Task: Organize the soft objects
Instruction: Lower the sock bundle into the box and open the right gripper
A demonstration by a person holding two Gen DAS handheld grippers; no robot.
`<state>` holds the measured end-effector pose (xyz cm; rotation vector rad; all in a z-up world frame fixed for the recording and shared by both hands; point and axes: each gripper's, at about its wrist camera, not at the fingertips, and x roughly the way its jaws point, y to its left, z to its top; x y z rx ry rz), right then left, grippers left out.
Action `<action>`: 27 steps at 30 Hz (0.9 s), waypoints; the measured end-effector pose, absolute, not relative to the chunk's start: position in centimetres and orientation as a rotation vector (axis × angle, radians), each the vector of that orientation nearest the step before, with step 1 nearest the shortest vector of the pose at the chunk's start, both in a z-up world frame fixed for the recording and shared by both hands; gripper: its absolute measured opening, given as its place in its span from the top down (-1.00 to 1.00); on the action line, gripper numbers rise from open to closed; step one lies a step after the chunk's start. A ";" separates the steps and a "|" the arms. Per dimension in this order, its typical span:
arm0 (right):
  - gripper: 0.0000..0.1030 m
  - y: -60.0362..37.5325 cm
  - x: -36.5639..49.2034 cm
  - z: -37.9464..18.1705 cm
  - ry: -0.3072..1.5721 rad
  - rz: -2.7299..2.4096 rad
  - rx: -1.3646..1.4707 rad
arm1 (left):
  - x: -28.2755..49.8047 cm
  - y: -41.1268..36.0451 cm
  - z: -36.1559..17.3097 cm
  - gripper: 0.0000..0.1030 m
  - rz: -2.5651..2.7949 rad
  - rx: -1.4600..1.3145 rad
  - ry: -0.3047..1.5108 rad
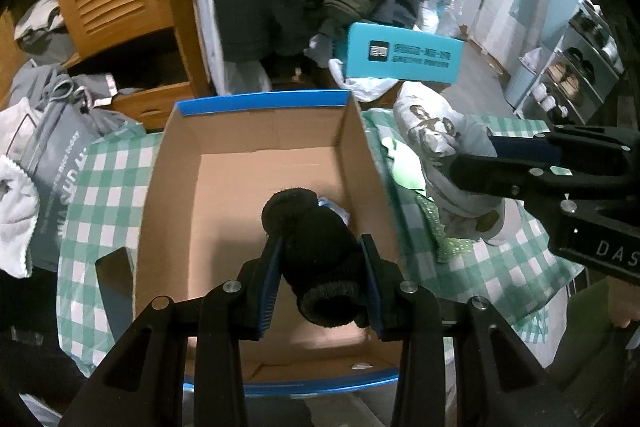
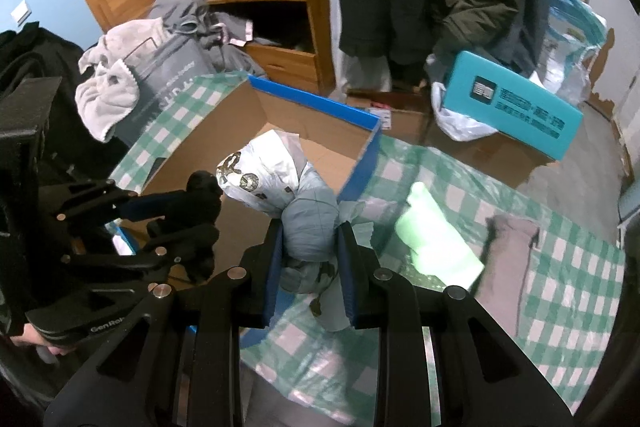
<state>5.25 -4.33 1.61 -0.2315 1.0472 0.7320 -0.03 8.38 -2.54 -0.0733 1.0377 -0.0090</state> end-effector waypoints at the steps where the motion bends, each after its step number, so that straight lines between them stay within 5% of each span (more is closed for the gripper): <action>1: 0.53 -3.9 5.3 1.6 1.049 0.735 -0.235 | 0.0 8.7 -2.6 0.27 -0.003 -0.077 1.038; 27: 0.53 4.5 5.9 -1.4 1.124 0.815 -0.286 | -0.2 15.5 -6.1 0.22 0.117 -0.190 1.112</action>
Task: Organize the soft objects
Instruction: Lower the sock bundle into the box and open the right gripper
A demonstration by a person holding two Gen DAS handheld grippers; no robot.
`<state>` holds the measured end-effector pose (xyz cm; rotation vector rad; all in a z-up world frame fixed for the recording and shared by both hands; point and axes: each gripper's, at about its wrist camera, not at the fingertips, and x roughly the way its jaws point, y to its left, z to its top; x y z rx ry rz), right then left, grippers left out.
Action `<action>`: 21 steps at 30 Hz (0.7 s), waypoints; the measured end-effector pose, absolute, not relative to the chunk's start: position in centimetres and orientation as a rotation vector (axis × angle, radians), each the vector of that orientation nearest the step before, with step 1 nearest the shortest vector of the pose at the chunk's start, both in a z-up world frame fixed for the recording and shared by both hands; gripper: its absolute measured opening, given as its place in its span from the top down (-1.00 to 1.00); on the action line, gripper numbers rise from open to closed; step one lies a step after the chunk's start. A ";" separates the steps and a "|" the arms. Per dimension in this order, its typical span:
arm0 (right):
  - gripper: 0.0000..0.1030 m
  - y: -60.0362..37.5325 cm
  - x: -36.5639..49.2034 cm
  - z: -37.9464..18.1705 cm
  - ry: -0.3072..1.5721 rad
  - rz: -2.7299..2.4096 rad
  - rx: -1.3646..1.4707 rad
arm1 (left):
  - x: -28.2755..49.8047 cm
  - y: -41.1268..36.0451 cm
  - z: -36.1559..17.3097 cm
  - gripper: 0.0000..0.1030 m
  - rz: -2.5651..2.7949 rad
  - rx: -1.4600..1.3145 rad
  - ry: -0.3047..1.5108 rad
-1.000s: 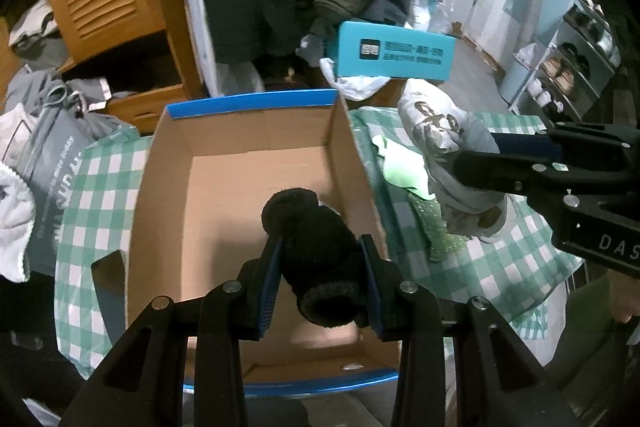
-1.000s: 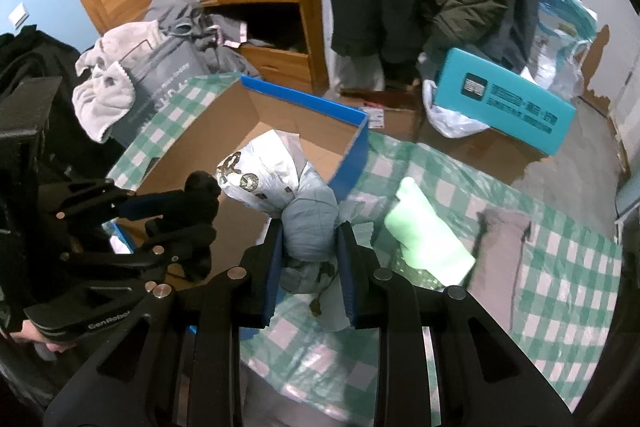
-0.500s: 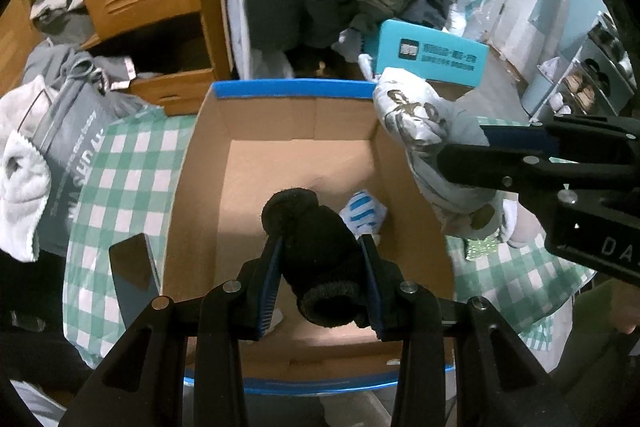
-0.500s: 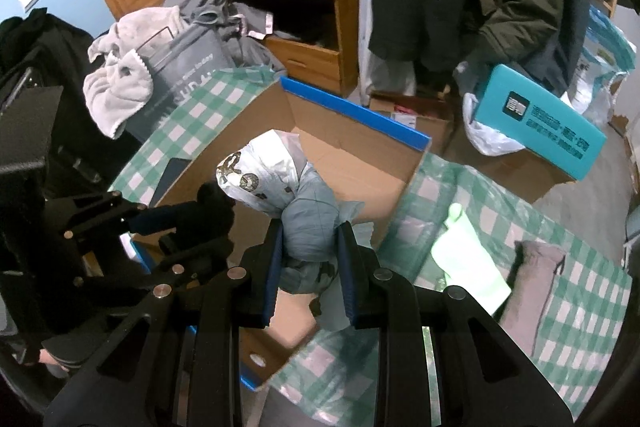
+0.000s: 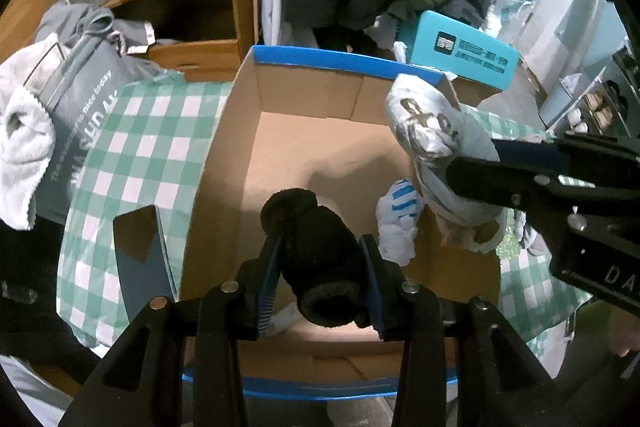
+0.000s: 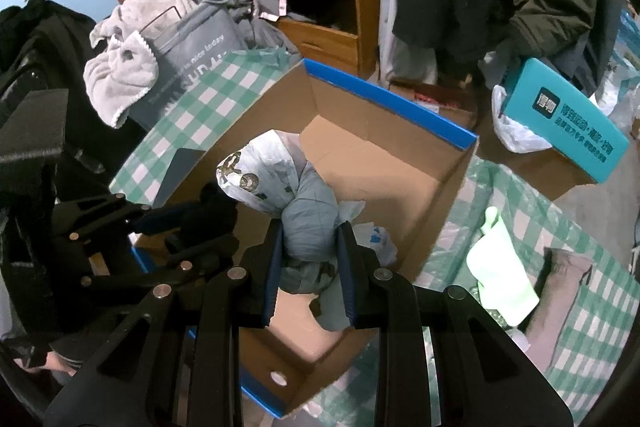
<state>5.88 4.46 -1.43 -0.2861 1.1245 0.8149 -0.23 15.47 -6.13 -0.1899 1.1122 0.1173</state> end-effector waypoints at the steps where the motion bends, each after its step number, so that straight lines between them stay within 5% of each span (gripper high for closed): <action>1: 0.53 4.6 5.9 -1.6 1.130 0.816 -0.288 | -0.2 15.6 -6.2 0.21 0.126 -0.194 1.115; 6: 0.44 5.1 6.0 -2.2 1.155 0.805 -0.295 | -0.2 15.7 -6.2 0.06 0.141 -0.180 1.114; 11: -0.13 4.7 6.2 -2.3 1.165 0.799 -0.271 | -0.2 15.5 -6.2 -0.19 0.152 -0.157 1.113; 21: -0.29 2.3 6.7 -1.4 1.134 0.729 -0.250 | 0.2 14.1 -5.9 -0.27 0.114 -0.165 1.103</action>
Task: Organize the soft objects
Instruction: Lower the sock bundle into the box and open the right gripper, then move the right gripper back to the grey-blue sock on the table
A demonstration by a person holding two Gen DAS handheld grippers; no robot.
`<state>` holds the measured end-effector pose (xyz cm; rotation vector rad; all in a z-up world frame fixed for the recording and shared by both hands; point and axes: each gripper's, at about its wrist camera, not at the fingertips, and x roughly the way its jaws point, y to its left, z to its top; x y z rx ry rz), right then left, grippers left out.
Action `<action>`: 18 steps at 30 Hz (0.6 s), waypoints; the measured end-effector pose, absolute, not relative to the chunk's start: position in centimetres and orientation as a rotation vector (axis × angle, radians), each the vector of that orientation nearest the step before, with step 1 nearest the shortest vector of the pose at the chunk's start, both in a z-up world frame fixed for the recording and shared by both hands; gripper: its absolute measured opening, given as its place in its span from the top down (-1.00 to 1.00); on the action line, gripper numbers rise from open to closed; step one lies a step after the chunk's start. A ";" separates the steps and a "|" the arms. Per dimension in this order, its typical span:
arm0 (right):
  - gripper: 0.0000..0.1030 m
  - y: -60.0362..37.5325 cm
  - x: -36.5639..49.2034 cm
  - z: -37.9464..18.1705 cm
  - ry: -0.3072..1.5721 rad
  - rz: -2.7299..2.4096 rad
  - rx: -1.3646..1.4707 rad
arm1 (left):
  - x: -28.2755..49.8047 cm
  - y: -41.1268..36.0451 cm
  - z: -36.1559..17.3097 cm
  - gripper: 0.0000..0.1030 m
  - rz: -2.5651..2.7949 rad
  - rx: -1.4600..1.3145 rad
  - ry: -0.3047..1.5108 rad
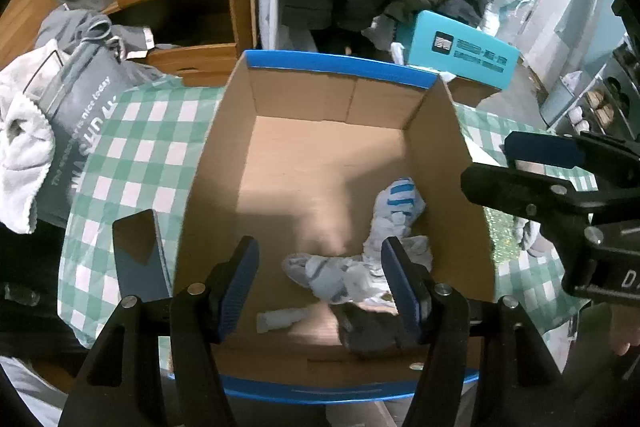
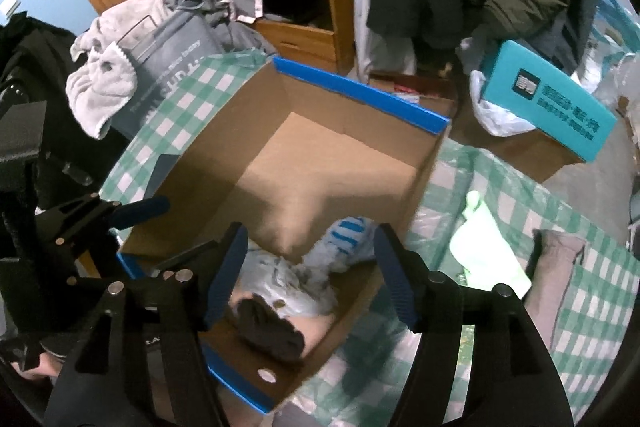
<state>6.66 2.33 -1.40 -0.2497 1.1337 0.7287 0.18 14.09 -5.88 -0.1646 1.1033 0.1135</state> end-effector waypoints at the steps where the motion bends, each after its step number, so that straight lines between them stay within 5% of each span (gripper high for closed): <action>1: -0.29 1.9 6.7 -1.3 1.131 0.724 -0.248 | 0.2 13.8 -5.8 -0.29 0.109 -0.162 1.103; 18: -0.47 -5.1 7.2 -0.6 1.116 0.613 -0.212 | 1.5 9.2 -4.6 -0.37 -0.005 -0.204 1.072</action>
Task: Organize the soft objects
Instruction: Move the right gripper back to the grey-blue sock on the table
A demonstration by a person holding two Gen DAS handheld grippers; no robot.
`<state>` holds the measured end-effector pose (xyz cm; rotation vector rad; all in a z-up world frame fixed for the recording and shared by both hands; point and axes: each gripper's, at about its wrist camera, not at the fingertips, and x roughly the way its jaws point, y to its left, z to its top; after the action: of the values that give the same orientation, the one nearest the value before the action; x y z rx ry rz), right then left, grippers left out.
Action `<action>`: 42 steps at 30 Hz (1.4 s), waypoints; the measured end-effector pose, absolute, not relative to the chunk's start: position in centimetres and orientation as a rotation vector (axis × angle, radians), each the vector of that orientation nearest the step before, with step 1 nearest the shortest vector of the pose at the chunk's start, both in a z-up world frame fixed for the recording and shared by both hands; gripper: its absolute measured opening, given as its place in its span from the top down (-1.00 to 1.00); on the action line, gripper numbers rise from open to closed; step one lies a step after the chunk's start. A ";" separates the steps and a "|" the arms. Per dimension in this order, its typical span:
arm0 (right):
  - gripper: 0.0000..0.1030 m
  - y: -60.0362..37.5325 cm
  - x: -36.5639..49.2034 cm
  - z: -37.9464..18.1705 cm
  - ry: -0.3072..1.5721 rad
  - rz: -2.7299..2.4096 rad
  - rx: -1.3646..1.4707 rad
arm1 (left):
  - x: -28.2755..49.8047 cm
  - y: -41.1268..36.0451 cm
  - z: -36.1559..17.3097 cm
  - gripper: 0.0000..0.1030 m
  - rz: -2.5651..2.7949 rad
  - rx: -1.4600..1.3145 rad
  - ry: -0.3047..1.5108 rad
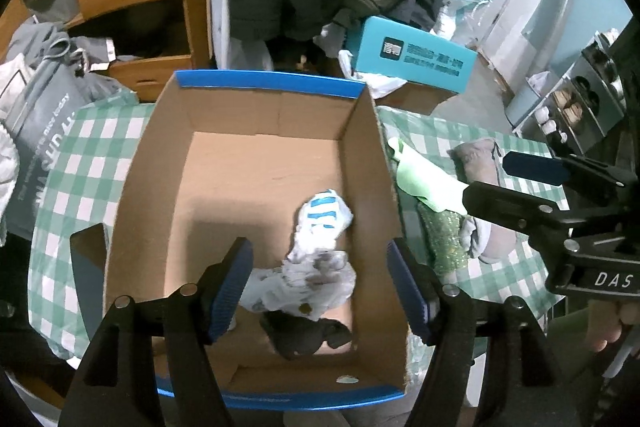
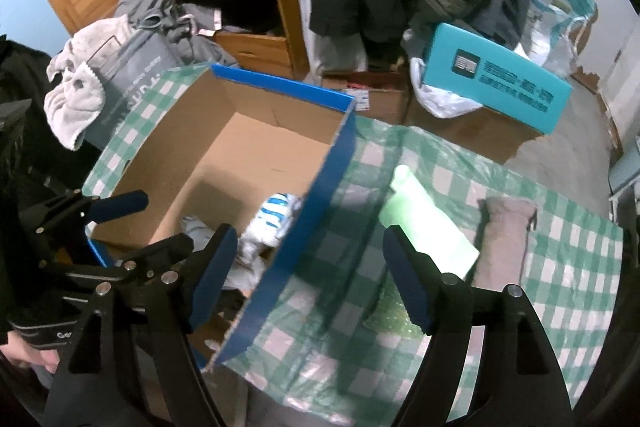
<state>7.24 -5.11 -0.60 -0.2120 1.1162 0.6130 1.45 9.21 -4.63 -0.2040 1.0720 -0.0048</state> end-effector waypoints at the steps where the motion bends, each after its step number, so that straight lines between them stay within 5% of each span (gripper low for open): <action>1: -0.47 -5.5 7.3 -0.6 1.118 0.608 -0.207 | 1.6 8.9 -4.7 -0.37 -0.008 -0.200 1.075; 42: -0.47 -21.8 9.4 -6.2 1.231 0.392 -0.044 | 5.3 -6.0 -7.6 -0.48 -0.155 0.041 1.173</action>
<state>9.35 -21.79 -6.22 -0.0439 1.2311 0.3922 5.33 -5.96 -7.62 0.0409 1.1732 -0.1552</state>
